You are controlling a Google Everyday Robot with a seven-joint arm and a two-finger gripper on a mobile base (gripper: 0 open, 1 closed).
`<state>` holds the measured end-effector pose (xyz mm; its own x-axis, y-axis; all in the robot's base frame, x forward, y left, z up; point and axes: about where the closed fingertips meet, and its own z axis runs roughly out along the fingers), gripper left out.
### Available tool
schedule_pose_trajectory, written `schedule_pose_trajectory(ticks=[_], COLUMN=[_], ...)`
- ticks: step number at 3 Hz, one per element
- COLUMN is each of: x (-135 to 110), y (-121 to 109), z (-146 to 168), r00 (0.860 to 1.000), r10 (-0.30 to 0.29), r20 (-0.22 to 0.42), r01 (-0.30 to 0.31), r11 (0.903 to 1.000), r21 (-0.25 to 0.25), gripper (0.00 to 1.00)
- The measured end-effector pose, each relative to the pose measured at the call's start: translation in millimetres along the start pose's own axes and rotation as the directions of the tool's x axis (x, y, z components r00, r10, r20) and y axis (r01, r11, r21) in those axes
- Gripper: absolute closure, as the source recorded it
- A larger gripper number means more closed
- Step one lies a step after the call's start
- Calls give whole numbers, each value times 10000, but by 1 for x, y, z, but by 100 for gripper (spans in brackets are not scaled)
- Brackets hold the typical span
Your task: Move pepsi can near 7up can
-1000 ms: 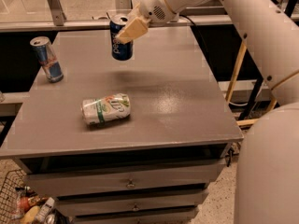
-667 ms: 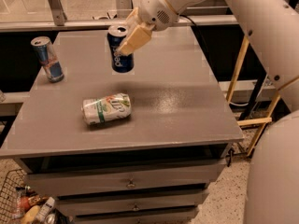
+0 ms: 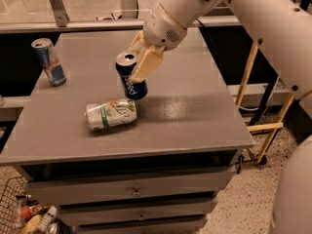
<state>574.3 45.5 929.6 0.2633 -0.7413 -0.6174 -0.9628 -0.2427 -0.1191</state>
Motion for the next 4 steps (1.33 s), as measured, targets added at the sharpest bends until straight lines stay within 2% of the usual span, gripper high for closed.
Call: schedule_pose_trajectory(ticks=[2, 3, 4], x=[14, 13, 12], y=[8, 7, 6], z=[16, 19, 21], r00=[9992, 9992, 9993], r10=[-187, -200, -212], r20=[-358, -336, -314], r01=[174, 188, 202], r11=[9992, 9992, 9992], r21=[-371, -354, -340], gripper=[100, 83, 59])
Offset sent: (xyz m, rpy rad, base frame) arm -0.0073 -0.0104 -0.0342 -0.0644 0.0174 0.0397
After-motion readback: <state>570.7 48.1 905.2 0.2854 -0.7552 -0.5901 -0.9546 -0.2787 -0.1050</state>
